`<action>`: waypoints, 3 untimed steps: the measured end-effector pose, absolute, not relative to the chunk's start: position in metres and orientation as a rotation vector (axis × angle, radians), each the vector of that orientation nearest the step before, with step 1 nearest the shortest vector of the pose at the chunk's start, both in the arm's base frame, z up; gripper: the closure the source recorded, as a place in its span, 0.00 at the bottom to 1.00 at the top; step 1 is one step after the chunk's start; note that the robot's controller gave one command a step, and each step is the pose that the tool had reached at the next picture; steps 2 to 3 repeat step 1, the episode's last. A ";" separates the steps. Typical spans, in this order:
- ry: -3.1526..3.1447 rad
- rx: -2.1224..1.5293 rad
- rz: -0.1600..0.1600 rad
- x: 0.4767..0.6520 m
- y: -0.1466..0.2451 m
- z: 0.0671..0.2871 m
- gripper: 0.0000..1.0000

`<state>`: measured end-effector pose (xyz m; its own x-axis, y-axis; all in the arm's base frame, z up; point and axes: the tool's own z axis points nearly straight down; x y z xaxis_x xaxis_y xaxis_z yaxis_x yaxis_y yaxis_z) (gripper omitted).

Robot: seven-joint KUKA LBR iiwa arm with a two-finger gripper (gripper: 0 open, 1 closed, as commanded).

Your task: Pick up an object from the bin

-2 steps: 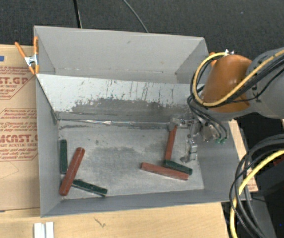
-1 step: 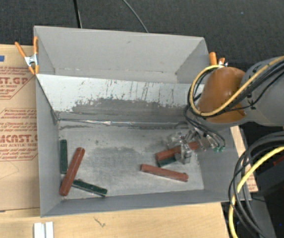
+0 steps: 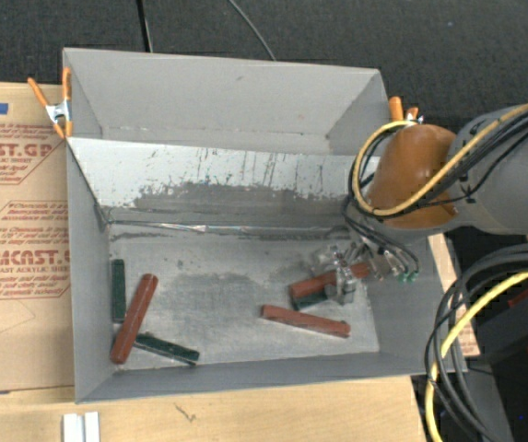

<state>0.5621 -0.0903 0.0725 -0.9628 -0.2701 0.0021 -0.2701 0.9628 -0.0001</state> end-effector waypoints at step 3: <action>-3.139 0.287 0.003 0.538 -0.086 0.251 1.00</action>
Offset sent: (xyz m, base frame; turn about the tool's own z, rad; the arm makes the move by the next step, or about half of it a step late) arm 0.0000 0.0000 0.0000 0.0000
